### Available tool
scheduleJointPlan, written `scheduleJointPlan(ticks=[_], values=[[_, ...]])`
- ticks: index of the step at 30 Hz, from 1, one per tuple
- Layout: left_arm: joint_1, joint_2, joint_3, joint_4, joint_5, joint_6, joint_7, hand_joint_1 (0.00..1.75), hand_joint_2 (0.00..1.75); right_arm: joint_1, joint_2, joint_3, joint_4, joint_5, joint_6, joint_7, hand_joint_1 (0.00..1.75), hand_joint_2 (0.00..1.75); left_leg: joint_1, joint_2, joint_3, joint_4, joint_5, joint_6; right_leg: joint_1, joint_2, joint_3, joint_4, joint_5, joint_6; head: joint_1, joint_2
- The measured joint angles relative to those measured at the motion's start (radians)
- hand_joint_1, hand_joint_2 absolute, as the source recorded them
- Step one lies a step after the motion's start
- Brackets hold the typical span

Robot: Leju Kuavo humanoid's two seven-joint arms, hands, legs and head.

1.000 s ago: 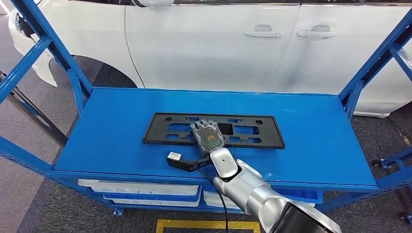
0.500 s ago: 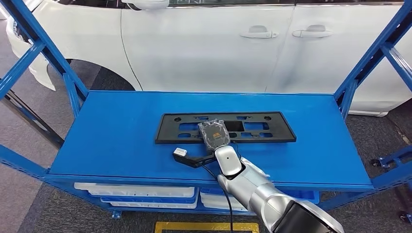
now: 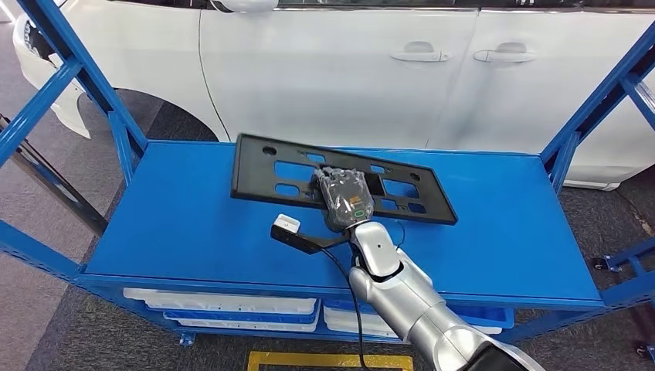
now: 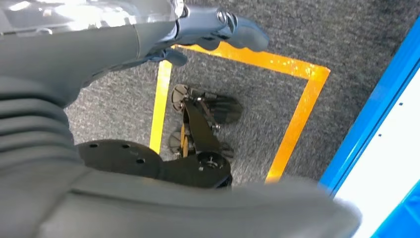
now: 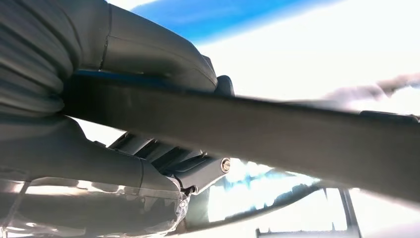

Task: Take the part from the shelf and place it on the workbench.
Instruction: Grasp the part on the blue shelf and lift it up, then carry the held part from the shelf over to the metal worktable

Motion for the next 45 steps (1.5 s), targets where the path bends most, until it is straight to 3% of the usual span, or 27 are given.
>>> scheduleJointPlan(ticks=[5,6,9,10,11,12,14,16,19,21,24,25,26,27,29,31,35,37,39,41,42,43,45], values=[[0.0,0.0,0.007,0.0,0.0,0.006,0.0,0.0,1.75,0.051,-0.032,-0.037,-0.207,-0.042,-0.001,-0.026,1.75,1.75,0.003,0.001,-0.009,0.023,-0.024,-0.028,0.003,0.0,0.01,-0.025,0.002,-0.028,-0.001,0.0],[0.0,0.0,0.009,0.0,0.0,0.006,0.0,0.0,1.75,0.057,-0.035,-0.04,-0.23,-0.044,-0.001,-0.027,1.75,1.75,0.004,0.001,-0.025,0.061,-0.047,-0.033,0.0,0.0,0.011,-0.027,0.003,-0.033,-0.001,0.0],[0.0,0.0,0.013,0.0,0.001,0.006,0.0,0.0,1.75,0.076,-0.044,-0.046,-0.283,-0.136,-0.017,-0.093,1.75,1.75,0.006,0.002,-0.118,0.255,-0.134,-0.04,0.003,0.0,0.012,-0.027,0.001,-0.04,-0.002,0.0],[0.0,0.0,0.015,0.0,0.003,0.005,0.0,0.0,1.75,0.089,-0.048,-0.048,-0.308,-0.23,-0.021,-0.151,1.75,1.75,0.006,0.002,-0.138,0.292,-0.139,-0.041,0.004,0.001,0.012,-0.026,0.0,-0.041,-0.001,0.0],[0.001,0.0,0.017,0.0,0.005,0.004,-0.003,0.0,1.75,0.104,-0.053,-0.051,-0.344,-0.353,-0.016,-0.22,1.75,1.75,0.006,0.002,-0.141,0.292,-0.126,-0.039,0.006,0.001,0.014,-0.025,-0.002,-0.041,-0.002,0.0],[0.001,0.0,0.019,0.0,0.008,0.002,-0.008,0.0,1.75,0.121,-0.059,-0.056,-0.397,-0.506,0.007,-0.298,1.75,1.75,0.005,0.002,-0.123,0.25,-0.094,-0.035,0.007,0.002,0.017,-0.025,-0.004,-0.041,-0.002,0.0],[0.001,0.0,0.024,0.0,0.017,-0.008,-0.02,0.0,1.75,0.155,-0.07,-0.067,-0.526,-0.831,0.1,-0.441,1.75,1.75,0.003,0.002,-0.056,0.109,-0.024,-0.022,0.01,0.003,0.024,-0.024,-0.01,-0.038,-0.001,0.0],[-0.001,0.001,0.034,0.0,0.036,-0.033,-0.037,0.0,1.75,0.185,-0.079,-0.077,-0.661,-1.1,0.229,-0.537,1.75,1.75,-0.004,0.001,-0.014,0.02,0.002,-0.011,0.011,0.003,0.025,-0.024,-0.013,-0.031,-0.001,0.0],[-0.002,-0.001,0.052,0.0,0.069,-0.07,-0.06,0.0,1.75,0.225,-0.091,-0.081,-0.831,-1.316,0.419,-0.572,1.75,1.75,-0.007,-0.001,-0.006,-0.001,0.001,0.0,0.009,0.003,0.025,-0.026,-0.014,-0.014,-0.001,0.0],[-0.003,-0.004,0.063,0.0,0.081,-0.078,-0.067,0.0,1.75,0.238,-0.104,-0.079,-0.905,-1.41,0.523,-0.575,1.75,1.75,-0.001,0.001,0.003,-0.016,0.008,0.011,0.009,0.003,0.014,0.007,-0.04,-0.004,0.0,0.0],[-0.008,-0.006,0.074,0.0,0.084,-0.078,-0.07,0.0,1.75,0.246,-0.137,-0.074,-0.973,-1.53,0.631,-0.588,1.75,1.75,0.0,0.002,0.007,-0.021,0.01,0.019,0.004,0.003,-0.067,0.183,-0.126,0.008,0.002,0.0],[-0.009,-0.006,0.076,0.0,0.083,-0.076,-0.07,0.0,1.75,0.25,-0.148,-0.073,-0.988,-1.563,0.657,-0.591,1.75,1.75,0.0,0.002,0.006,-0.02,0.009,0.019,0.003,0.003,-0.091,0.23,-0.139,0.011,0.002,0.0],[-0.009,-0.006,0.077,0.0,0.082,-0.074,-0.07,0.0,1.75,0.252,-0.157,-0.071,-1.001,-1.591,0.68,-0.592,1.75,1.75,0.0,0.002,0.006,-0.018,0.008,0.019,0.001,0.003,-0.099,0.244,-0.134,0.013,0.002,0.0],[-0.008,-0.006,0.078,0.0,0.08,-0.072,-0.07,0.0,1.75,0.254,-0.163,-0.07,-1.011,-1.611,0.697,-0.592,1.75,1.75,0.0,0.002,0.006,-0.015,0.007,0.018,-0.001,0.003,-0.087,0.218,-0.111,0.013,0.002,0.0],[-0.009,-0.007,0.079,0.0,0.076,-0.069,-0.07,0.0,1.75,0.255,-0.172,-0.067,-1.029,-1.631,0.715,-0.591,1.75,1.75,0.0,0.001,0.006,-0.007,0.002,0.012,-0.003,0.001,-0.023,0.087,-0.049,0.011,0.002,0.0],[-0.009,-0.008,0.08,0.0,0.071,-0.069,-0.072,0.0,1.75,0.259,-0.178,-0.064,-1.04,-1.631,0.723,-0.591,1.75,1.75,-0.003,-0.001,0.004,0.001,-0.003,0.003,-0.001,0.001,0.024,-0.008,-0.017,0.003,0.001,0.0],[-0.009,-0.009,0.079,0.0,0.061,-0.066,-0.073,0.0,1.75,0.274,-0.185,-0.056,-1.045,-1.597,0.742,-0.582,1.75,1.75,-0.002,0.0,0.0,0.01,-0.009,-0.019,0.002,0.002,0.025,-0.022,-0.005,-0.021,0.001,0.0],[-0.01,-0.009,0.079,0.0,0.06,-0.065,-0.072,0.0,1.75,0.274,-0.188,-0.052,-1.045,-1.583,0.748,-0.574,1.75,1.75,0.001,0.001,-0.02,0.062,-0.055,-0.028,-0.001,-0.002,0.021,-0.028,0.002,-0.033,-0.001,0.0],[-0.011,-0.009,0.079,0.0,0.06,-0.064,-0.068,0.0,1.75,0.269,-0.192,-0.048,-1.043,-1.585,0.75,-0.566,1.75,1.75,0.003,0.001,-0.066,0.188,-0.132,-0.035,0.001,-0.004,0.013,-0.028,0.008,-0.039,-0.001,0.0],[-0.011,-0.01,0.08,0.0,0.061,-0.06,-0.06,0.0,1.75,0.248,-0.207,-0.04,-1.031,-1.607,0.75,-0.556,1.75,1.75,0.004,0.001,-0.103,0.298,-0.18,-0.038,0.003,-0.006,0.002,-0.026,0.016,-0.04,-0.001,0.0],[-0.012,-0.01,0.08,0.0,0.061,-0.058,-0.054,0.0,1.75,0.231,-0.22,-0.036,-1.022,-1.623,0.749,-0.554,1.75,1.75,0.004,0.001,-0.098,0.303,-0.177,-0.038,0.003,-0.006,-0.005,-0.025,0.021,-0.039,-0.001,0.0],[-0.013,-0.009,0.081,0.0,0.062,-0.056,-0.048,0.0,1.75,0.213,-0.234,-0.033,-1.014,-1.637,0.747,-0.555,1.75,1.75,0.004,0.001,-0.074,0.266,-0.157,-0.035,0.004,-0.005,-0.011,-0.024,0.026,-0.037,-0.001,0.0],[-0.016,-0.009,0.084,0.0,0.066,-0.052,-0.036,0.0,1.75,0.18,-0.258,-0.03,-1.0,-1.653,0.742,-0.558,1.75,1.75,0.003,0.001,0.015,0.114,-0.1,-0.026,0.005,-0.005,-0.02,-0.022,0.035,-0.031,-0.001,0.0]])
